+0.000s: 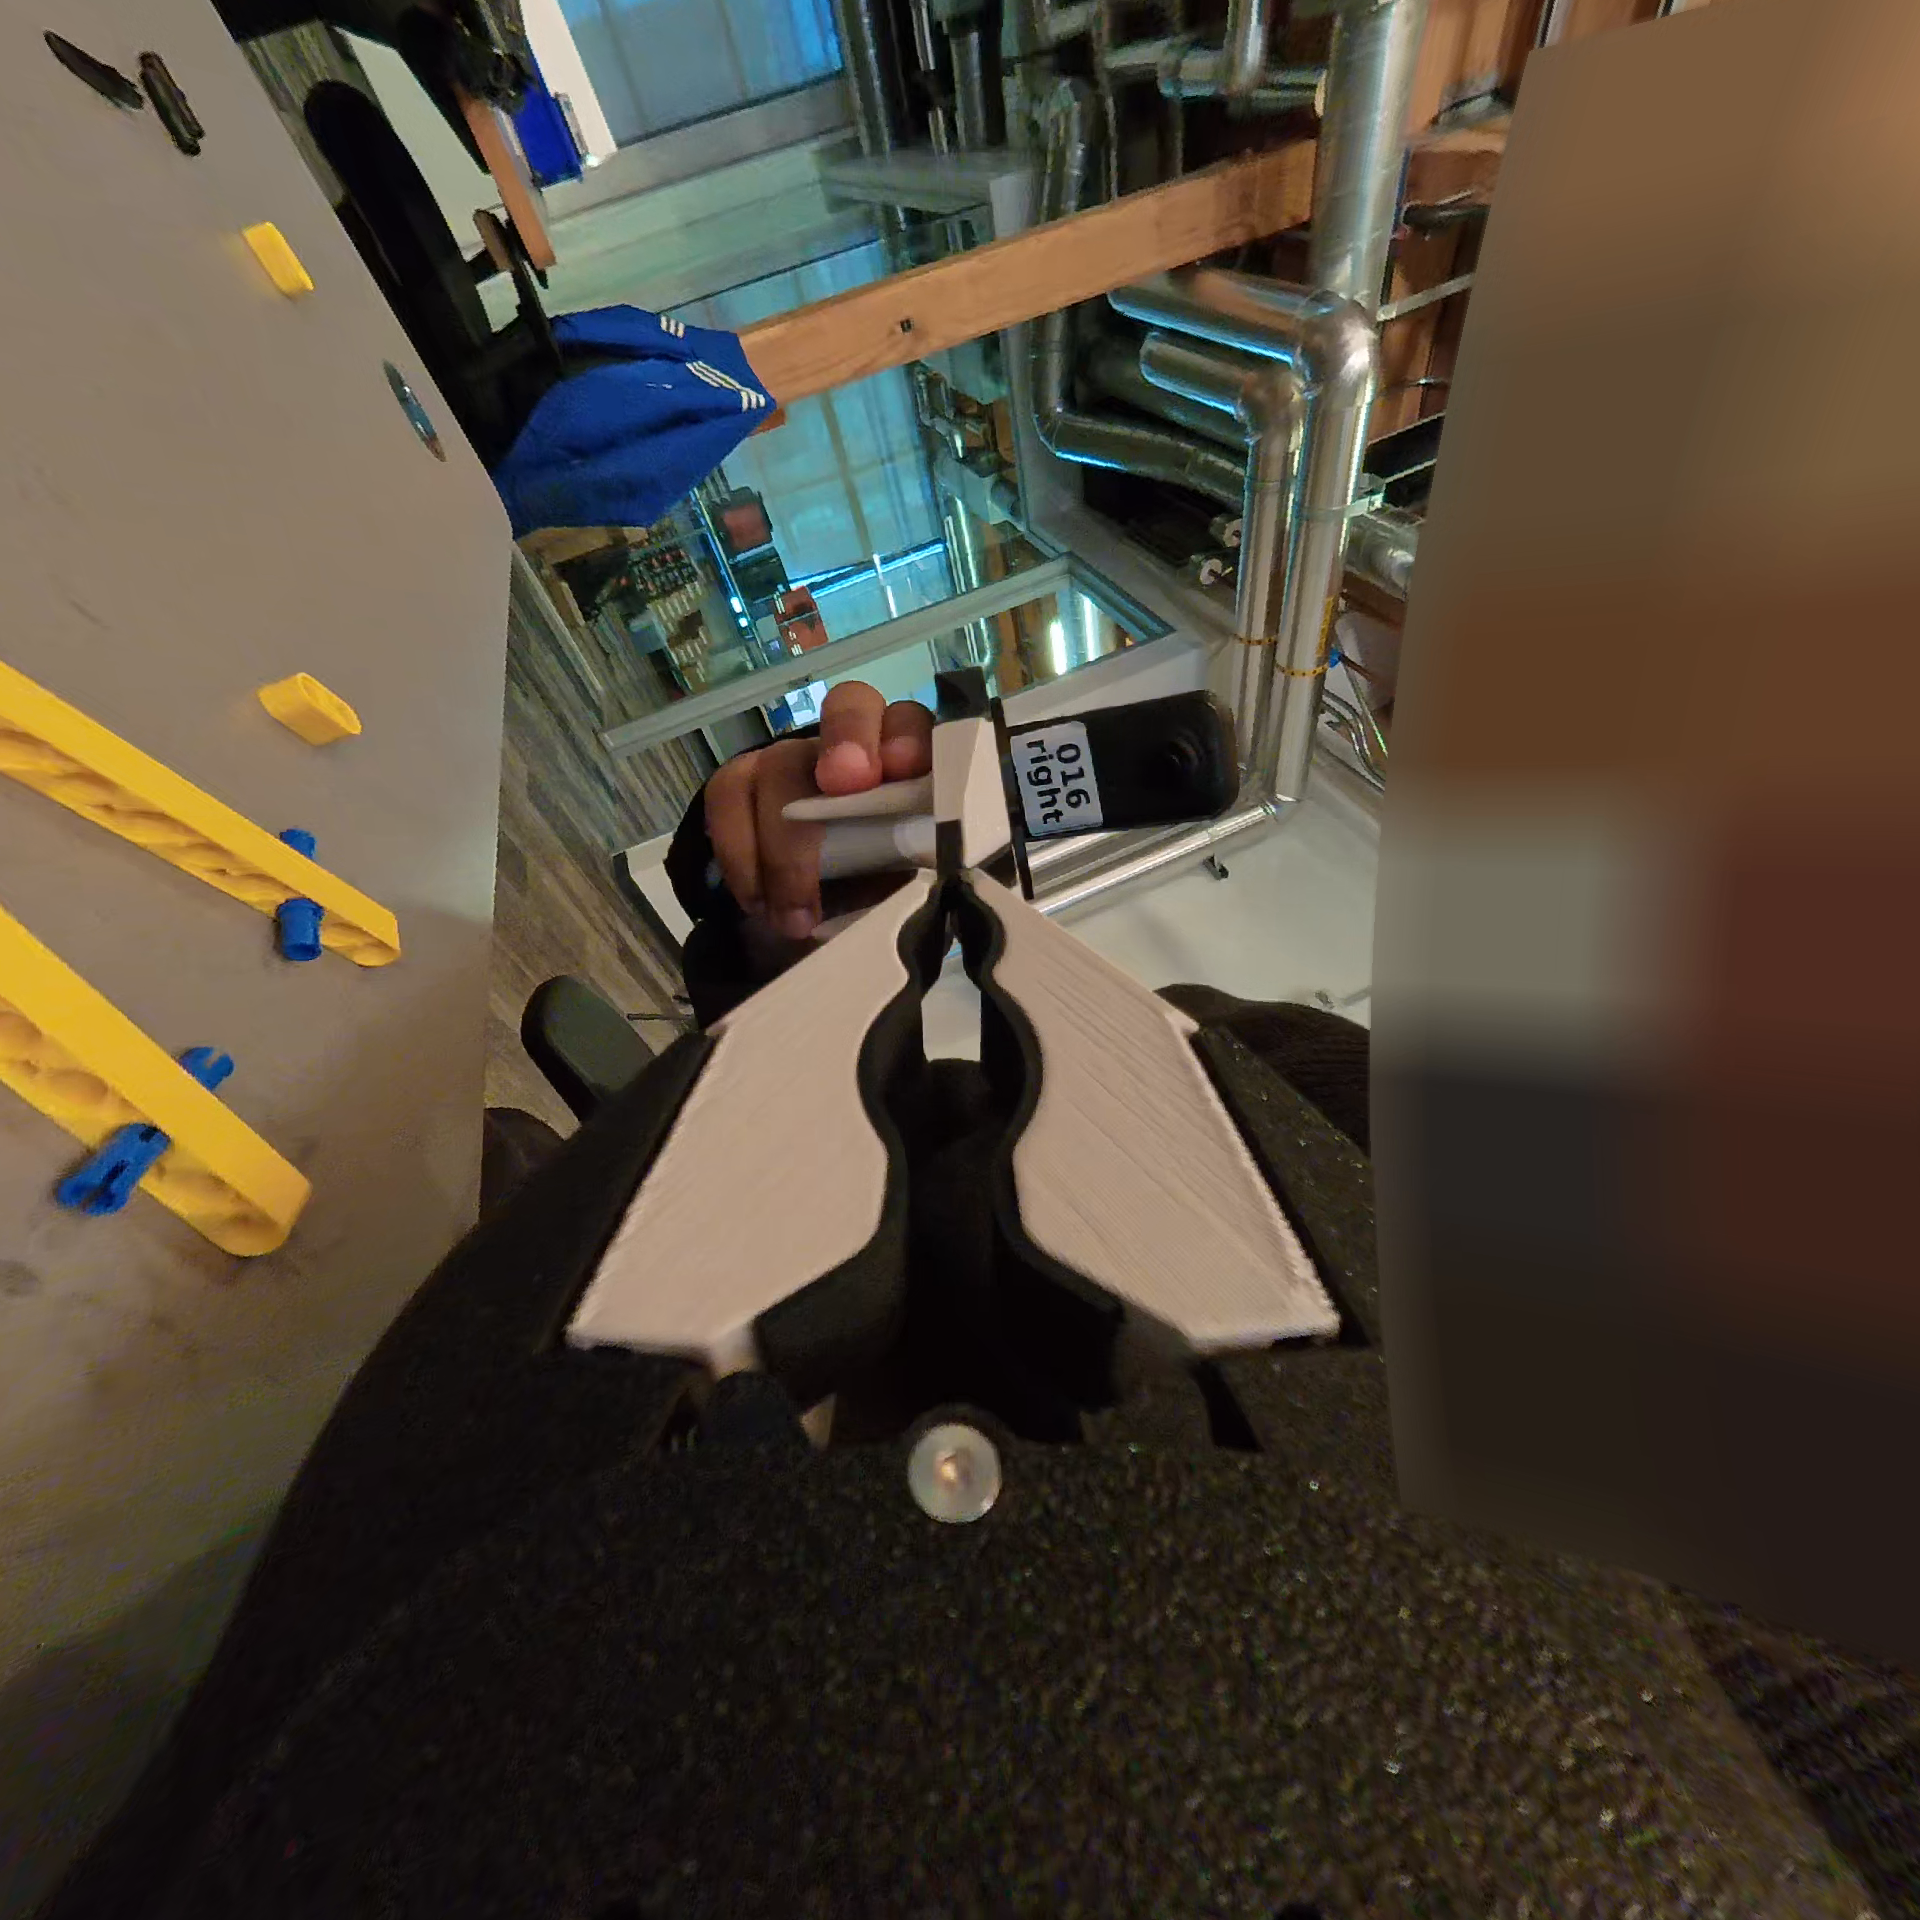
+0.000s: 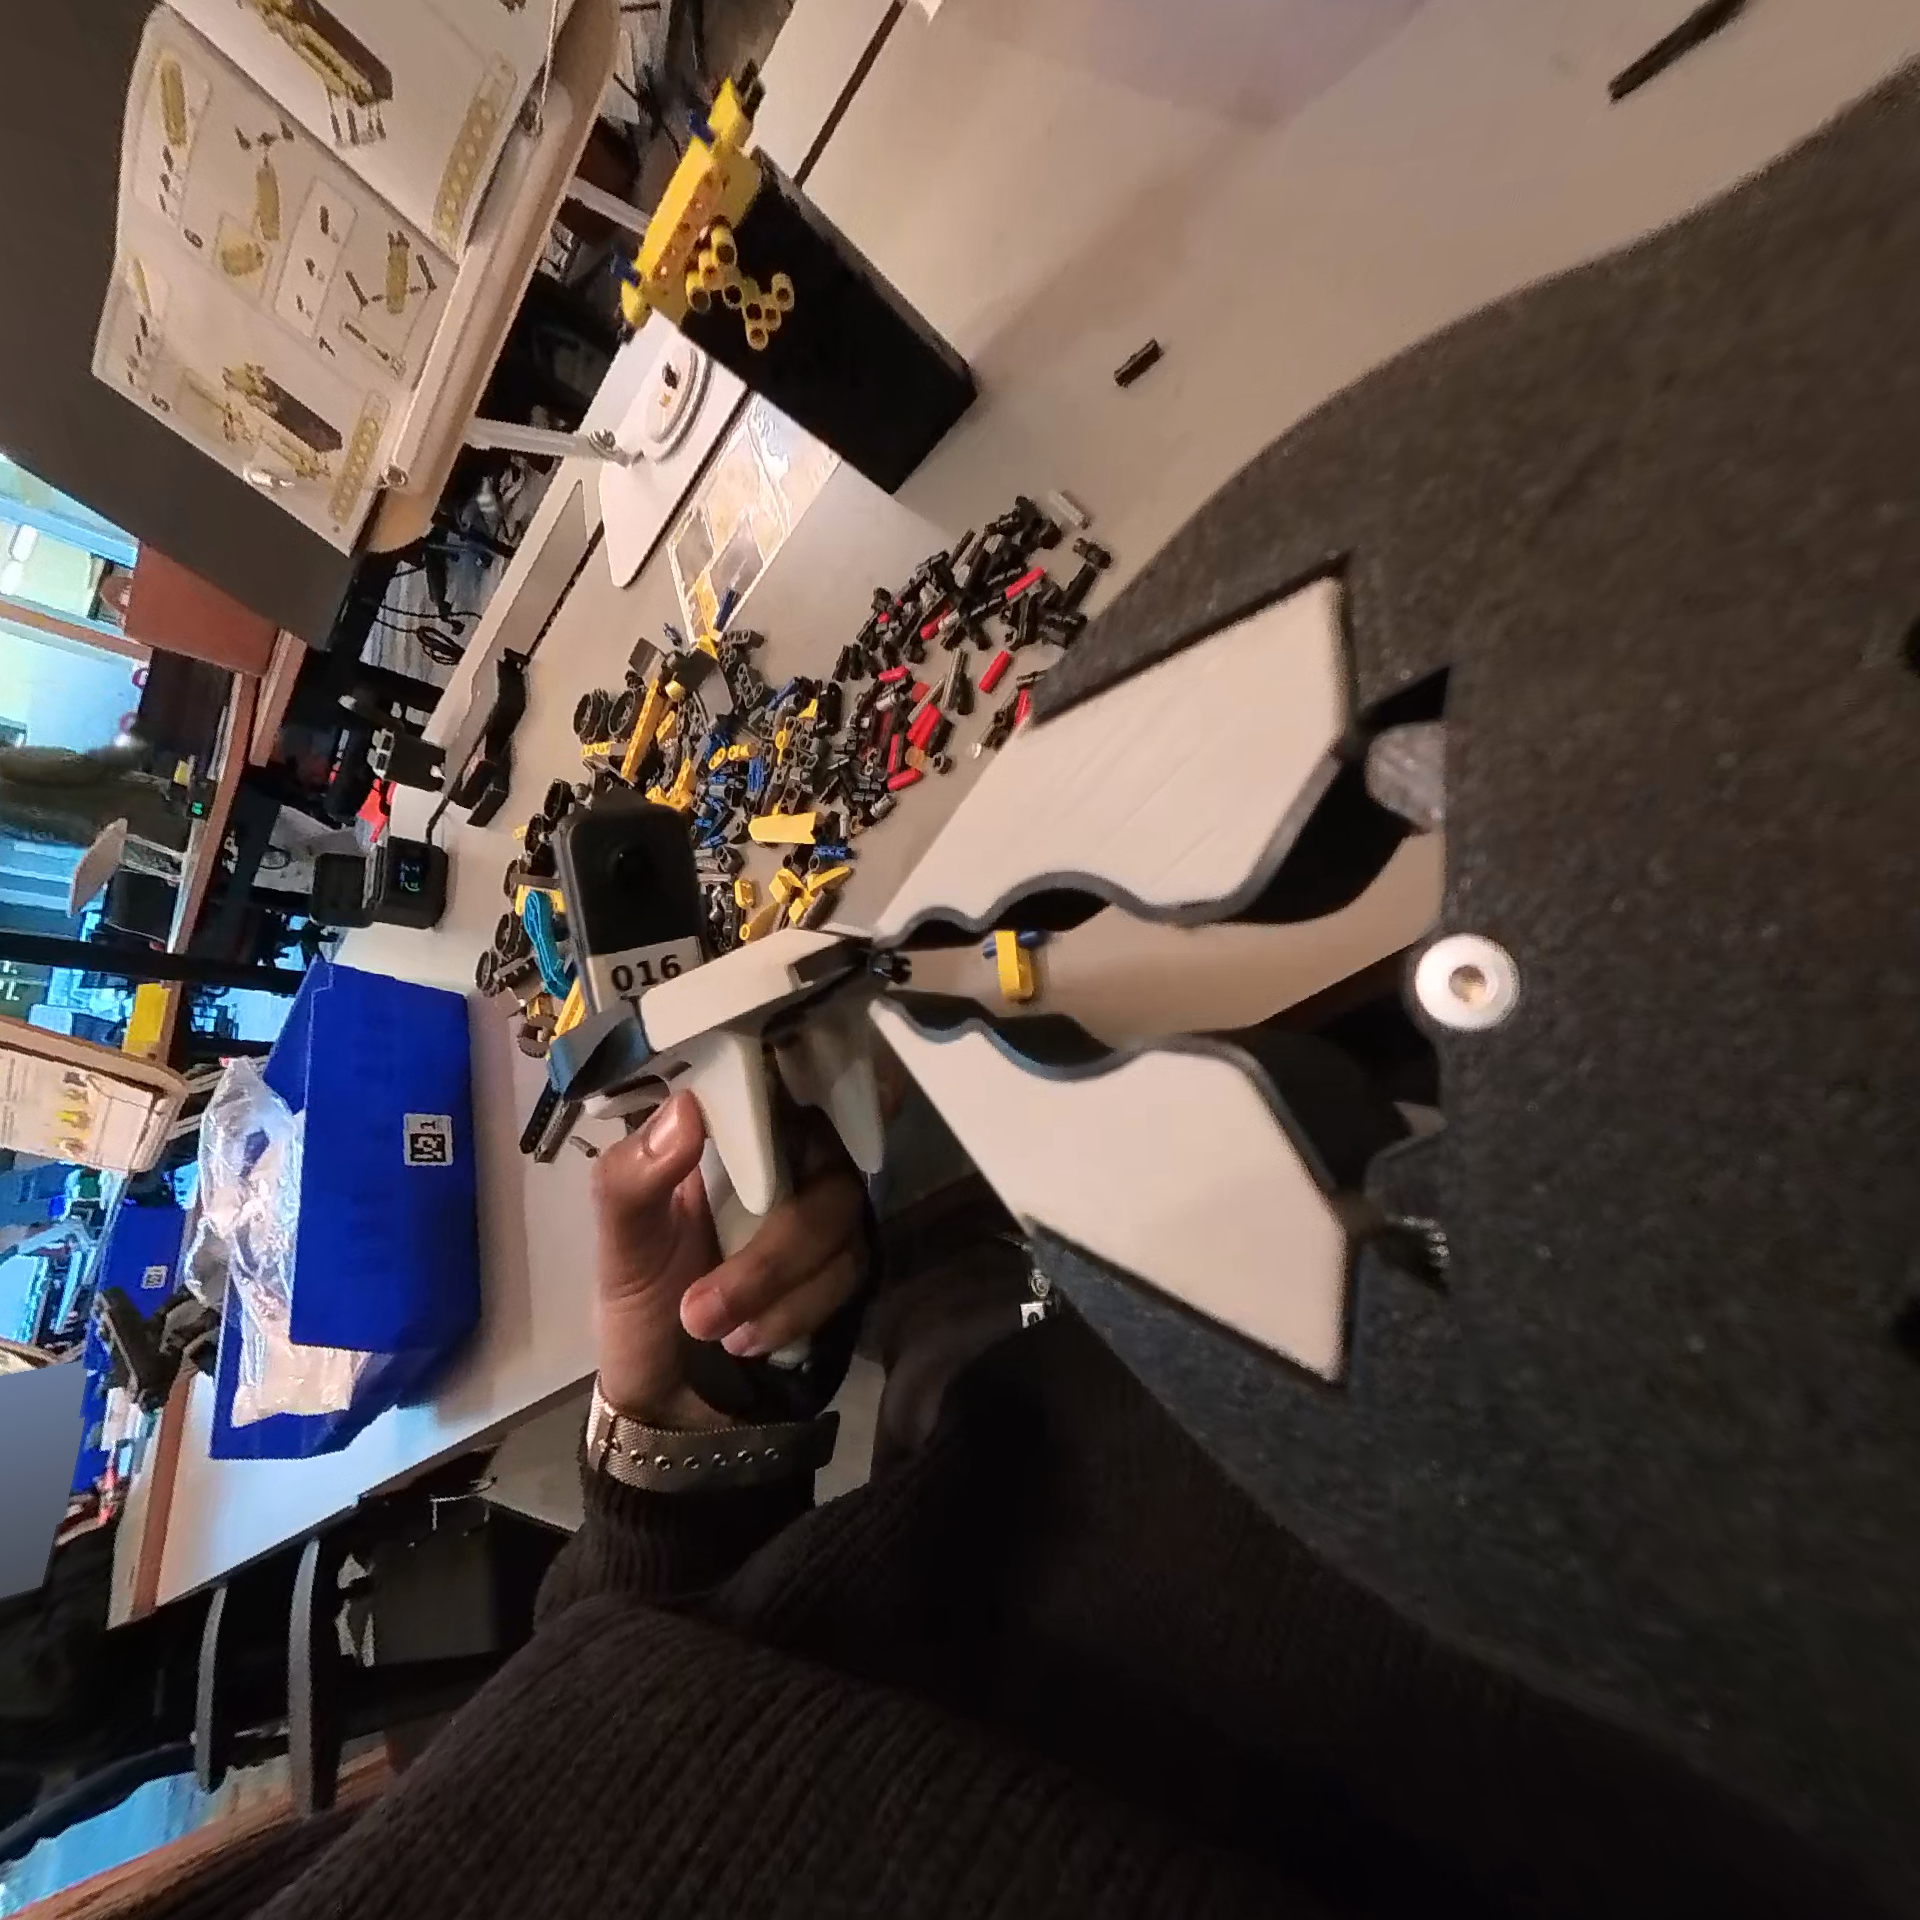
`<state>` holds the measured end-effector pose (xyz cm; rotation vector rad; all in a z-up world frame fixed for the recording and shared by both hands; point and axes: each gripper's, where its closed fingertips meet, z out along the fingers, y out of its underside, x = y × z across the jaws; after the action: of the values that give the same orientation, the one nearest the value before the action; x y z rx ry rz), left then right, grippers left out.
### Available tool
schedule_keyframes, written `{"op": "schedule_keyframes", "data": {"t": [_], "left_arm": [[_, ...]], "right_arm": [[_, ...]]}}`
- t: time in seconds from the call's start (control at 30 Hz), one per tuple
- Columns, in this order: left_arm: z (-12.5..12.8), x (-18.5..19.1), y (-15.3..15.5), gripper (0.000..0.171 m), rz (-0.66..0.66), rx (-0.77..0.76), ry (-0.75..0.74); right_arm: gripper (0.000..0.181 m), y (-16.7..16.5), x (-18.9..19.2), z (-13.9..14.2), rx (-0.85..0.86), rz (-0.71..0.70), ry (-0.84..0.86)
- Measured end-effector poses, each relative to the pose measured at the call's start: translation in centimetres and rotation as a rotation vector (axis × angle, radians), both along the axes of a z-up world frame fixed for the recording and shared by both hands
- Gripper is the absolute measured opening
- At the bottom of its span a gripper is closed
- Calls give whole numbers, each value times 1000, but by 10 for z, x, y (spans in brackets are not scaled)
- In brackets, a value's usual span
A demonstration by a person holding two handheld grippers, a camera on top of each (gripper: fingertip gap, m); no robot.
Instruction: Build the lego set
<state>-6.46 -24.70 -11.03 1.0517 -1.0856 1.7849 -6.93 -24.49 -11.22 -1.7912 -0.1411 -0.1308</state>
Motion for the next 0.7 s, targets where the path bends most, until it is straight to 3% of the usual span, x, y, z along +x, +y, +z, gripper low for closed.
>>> {"op": "schedule_keyframes", "data": {"t": [0.47,0.53,0.6,0.7], "left_arm": [[-1,-5,1,8,-34,-28,-13],[-5,2,4,10,33,32,-36],[-12,14,15,28,176,170,-113],[-19,25,35,28,337,405,-257]], "right_arm": [[5,2,-3,-1,-13,27,43],[4,2,4,-2,-40,-11,73],[5,-1,22,-5,-85,-100,134],[4,-18,56,-28,-280,-281,307]]}}
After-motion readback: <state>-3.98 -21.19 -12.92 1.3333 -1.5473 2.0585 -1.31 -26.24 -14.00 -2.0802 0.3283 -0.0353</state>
